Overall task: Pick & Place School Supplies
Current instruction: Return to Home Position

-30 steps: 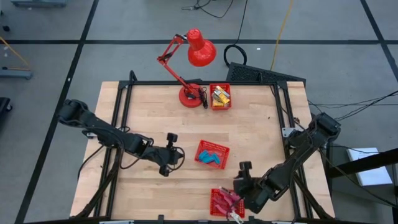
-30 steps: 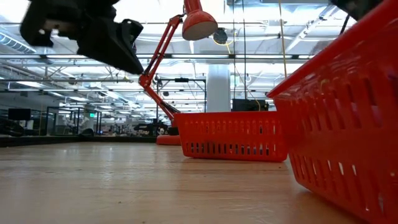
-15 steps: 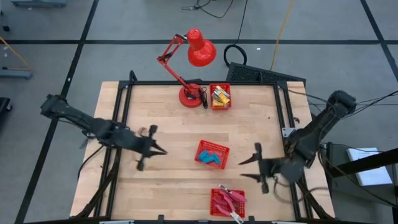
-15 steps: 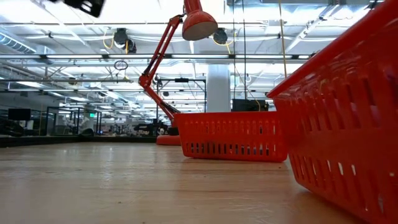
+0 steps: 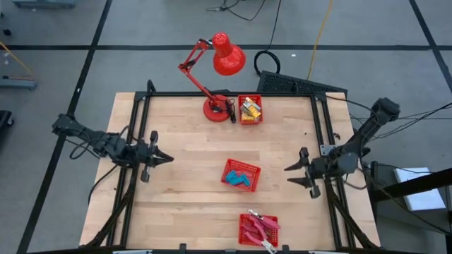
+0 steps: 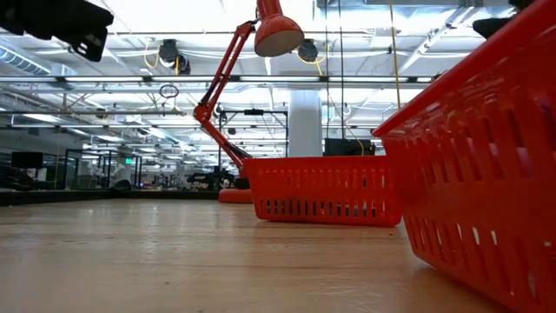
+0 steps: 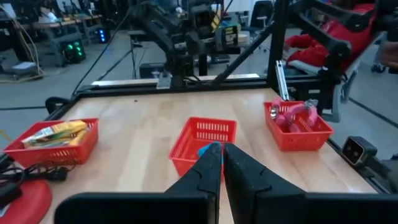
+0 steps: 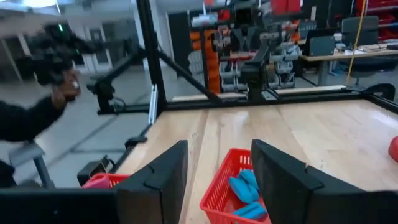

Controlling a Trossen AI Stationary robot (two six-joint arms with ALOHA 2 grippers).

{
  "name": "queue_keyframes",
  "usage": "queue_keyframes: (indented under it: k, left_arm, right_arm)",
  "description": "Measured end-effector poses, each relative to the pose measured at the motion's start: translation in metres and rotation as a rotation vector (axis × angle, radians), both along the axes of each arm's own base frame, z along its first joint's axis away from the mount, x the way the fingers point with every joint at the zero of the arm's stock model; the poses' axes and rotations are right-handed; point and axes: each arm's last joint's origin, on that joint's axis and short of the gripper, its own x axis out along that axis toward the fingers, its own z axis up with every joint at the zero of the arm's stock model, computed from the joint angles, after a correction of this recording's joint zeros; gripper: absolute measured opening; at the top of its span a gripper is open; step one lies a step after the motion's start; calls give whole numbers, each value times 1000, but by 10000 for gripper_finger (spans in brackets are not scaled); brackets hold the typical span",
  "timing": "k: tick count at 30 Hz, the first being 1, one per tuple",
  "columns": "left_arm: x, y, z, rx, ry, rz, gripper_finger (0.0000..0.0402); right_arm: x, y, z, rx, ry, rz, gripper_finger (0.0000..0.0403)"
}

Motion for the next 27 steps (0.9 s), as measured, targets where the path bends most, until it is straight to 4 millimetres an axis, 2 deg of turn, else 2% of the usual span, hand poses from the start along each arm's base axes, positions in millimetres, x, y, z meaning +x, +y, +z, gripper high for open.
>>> queue_keyframes:
  k: [4,8,14,20,27]
  left_arm:
    - [-3,2,-1,20,-12,-4,21]
    - [-3,1,-2,-37,0,1,21]
    - [-3,-2,-4,-176,53,-86,21]
    - [-8,-6,-3,-169,60,-285,21]
    - [-14,0,-3,-185,50,-313,21]
  right_arm:
    - [-9,-9,-17,42,-60,2,166]
    - [-13,-12,-10,106,-138,47,166]
    - [-14,-7,-14,-27,-132,184,166]
    - [-13,-6,-17,13,-102,228,166]
    - [-14,-4,-14,33,-126,306,166]
